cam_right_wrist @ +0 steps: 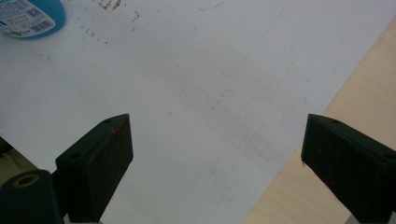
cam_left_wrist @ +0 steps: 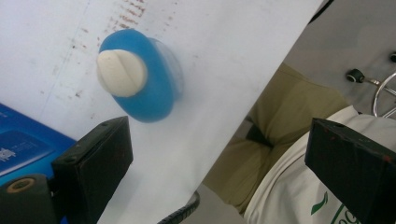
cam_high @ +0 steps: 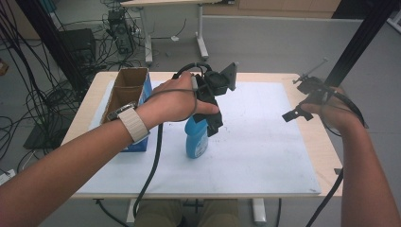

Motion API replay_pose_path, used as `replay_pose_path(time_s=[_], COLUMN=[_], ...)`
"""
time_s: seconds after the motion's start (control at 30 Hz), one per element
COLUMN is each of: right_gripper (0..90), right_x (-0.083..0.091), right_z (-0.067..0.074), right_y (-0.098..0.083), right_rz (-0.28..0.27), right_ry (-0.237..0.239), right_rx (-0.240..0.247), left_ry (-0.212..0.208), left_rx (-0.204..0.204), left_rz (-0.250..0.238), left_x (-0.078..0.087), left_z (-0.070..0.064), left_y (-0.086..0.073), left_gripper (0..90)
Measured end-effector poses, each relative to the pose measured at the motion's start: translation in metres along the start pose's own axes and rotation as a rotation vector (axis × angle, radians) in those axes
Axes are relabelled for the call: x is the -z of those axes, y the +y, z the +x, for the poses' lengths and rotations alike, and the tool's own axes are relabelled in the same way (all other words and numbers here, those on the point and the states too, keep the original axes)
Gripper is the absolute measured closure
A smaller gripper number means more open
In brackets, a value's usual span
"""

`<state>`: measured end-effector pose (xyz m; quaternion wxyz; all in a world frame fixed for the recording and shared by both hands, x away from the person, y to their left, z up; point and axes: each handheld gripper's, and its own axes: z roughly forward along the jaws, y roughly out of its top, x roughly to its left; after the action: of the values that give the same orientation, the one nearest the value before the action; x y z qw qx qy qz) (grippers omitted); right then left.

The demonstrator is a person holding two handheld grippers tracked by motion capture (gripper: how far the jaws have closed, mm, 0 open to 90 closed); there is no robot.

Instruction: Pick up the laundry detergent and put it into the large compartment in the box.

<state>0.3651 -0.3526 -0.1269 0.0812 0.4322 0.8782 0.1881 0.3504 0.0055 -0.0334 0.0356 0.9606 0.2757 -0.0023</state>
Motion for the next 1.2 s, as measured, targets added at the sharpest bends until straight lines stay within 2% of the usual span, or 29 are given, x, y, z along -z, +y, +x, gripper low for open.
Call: replay_pose_path(time_s=[0.07, 0.1, 0.13, 0.17, 0.2, 0.33, 0.57, 0.8, 0.93, 1.2], right_gripper=[8.9, 8.9, 8.9, 8.9, 8.9, 8.9, 8.9, 9.4, 9.4, 9.4], right_x=[-0.001, -0.001, -0.001, -0.001, -0.001, -0.002, -0.005, -0.006, -0.007, -0.009], right_z=[0.0, -0.001, -0.001, -0.001, -0.002, -0.003, -0.004, -0.005, -0.006, -0.007], right_y=[0.0, -0.001, -0.001, -0.001, -0.001, -0.002, -0.003, -0.003, -0.005, -0.006], right_rz=[0.0, -0.001, -0.001, 0.0, 0.0, 0.0, -0.003, -0.002, -0.002, -0.001], right_ry=[0.0, 0.0, 0.0, 0.001, 0.001, 0.005, 0.01, 0.019, 0.019, 0.022], right_rx=[-0.001, -0.003, -0.003, -0.001, -0.002, -0.004, -0.002, -0.002, -0.005, -0.005], left_ry=[0.001, 0.01, 0.01, 0.036, 0.043, 0.055, 0.054, 0.051, 0.036, 0.028], left_rx=[0.01, 0.043, 0.043, 0.071, 0.09, 0.149, 0.219, 0.256, 0.272, 0.264], left_rz=[-0.001, -0.005, -0.005, 0.003, 0.001, -0.004, -0.003, -0.011, -0.009, 0.007], left_x=[0.0, 0.0, 0.0, 0.0, 0.0, -0.002, -0.009, -0.018, -0.022, -0.031], left_z=[0.001, 0.003, 0.003, 0.003, 0.004, 0.01, 0.022, 0.034, 0.04, 0.047], left_y=[0.0, 0.0, 0.0, 0.003, 0.004, 0.006, 0.013, 0.014, 0.013, 0.017], left_gripper=[8.0, 8.0, 8.0, 7.8, 7.3, 7.1, 8.1, 8.8, 8.5, 7.1])
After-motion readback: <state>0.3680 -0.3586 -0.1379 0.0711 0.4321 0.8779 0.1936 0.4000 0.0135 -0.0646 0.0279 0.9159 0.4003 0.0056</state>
